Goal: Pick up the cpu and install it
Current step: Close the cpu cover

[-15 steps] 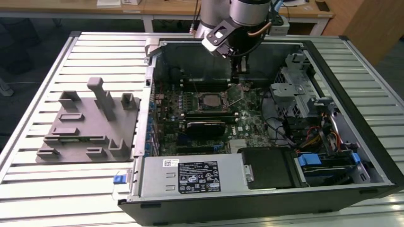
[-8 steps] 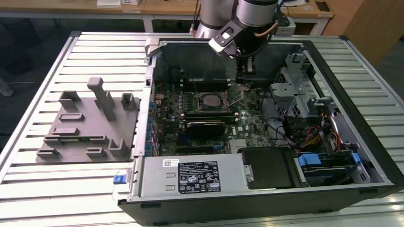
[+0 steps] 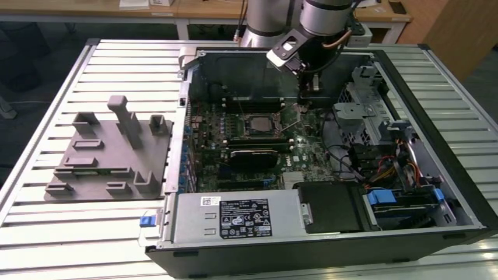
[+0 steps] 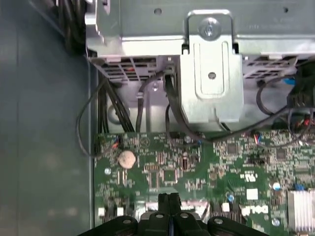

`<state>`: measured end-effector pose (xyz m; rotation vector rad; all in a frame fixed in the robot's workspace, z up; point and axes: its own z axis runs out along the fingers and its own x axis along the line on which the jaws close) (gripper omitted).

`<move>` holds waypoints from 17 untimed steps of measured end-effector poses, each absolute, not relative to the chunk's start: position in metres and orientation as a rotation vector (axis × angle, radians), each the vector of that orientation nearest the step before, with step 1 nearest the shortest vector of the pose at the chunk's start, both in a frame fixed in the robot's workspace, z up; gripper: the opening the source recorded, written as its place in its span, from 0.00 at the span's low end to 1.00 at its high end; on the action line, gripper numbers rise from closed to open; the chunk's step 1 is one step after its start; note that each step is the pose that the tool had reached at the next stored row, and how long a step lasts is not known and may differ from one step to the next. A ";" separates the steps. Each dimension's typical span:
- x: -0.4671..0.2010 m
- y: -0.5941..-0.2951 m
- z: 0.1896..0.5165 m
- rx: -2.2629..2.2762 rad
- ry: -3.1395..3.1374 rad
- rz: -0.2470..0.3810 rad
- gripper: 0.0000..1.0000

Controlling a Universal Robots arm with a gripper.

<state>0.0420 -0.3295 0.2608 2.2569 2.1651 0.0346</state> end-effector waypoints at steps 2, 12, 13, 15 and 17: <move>0.046 -0.329 0.259 2.257 2.165 0.035 0.11; 0.052 -0.329 0.245 2.256 2.164 0.037 0.11; 0.052 -0.329 0.244 2.255 2.164 0.038 0.11; 0.052 -0.329 0.242 2.253 2.162 0.042 0.11; 0.052 -0.329 0.239 2.251 2.160 0.046 0.11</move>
